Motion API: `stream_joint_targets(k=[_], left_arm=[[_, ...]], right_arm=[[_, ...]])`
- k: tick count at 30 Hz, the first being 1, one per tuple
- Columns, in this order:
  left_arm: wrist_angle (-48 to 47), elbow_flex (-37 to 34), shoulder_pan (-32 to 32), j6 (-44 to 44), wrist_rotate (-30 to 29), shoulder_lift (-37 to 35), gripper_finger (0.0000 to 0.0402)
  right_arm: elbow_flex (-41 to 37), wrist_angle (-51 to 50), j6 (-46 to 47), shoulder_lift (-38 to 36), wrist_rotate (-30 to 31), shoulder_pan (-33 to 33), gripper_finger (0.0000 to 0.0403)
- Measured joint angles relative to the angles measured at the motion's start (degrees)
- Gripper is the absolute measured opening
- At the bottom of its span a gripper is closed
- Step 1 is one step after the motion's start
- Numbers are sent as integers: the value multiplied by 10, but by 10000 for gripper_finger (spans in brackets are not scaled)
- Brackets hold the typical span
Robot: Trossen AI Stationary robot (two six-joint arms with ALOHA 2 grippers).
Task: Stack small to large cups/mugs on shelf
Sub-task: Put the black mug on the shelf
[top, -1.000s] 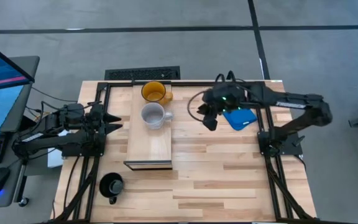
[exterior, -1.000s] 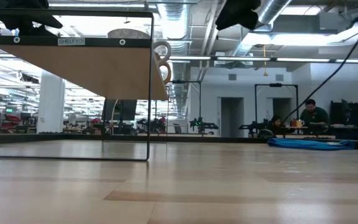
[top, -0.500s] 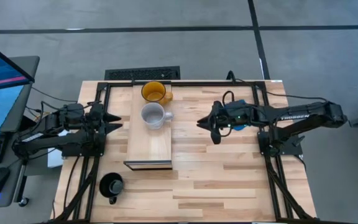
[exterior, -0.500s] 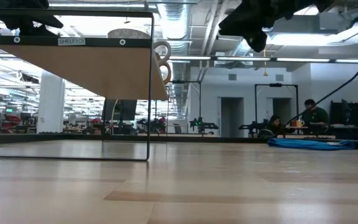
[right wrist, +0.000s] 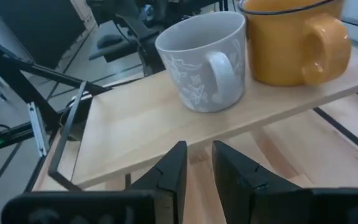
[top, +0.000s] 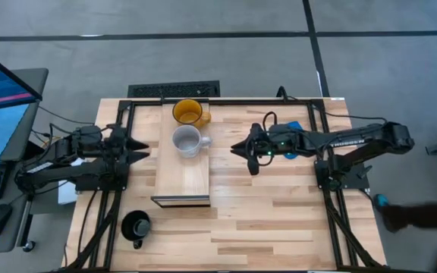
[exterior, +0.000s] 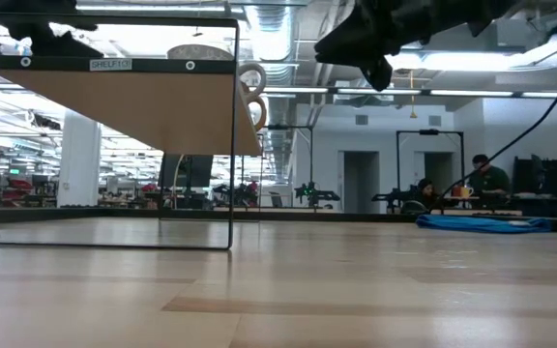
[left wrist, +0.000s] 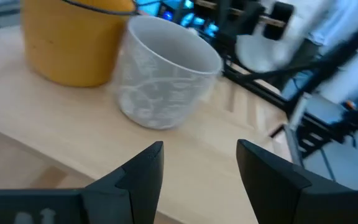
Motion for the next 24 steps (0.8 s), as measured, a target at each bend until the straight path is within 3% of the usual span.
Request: stream_joint_targets(k=[7,24], left_arm=[[-1,0,0,4,48,0,194],[-21,91,0,66,292,0,194]], right_arm=[[0,0,-1,3,0,-11,97],[0,5,0,3,0,-20,97]])
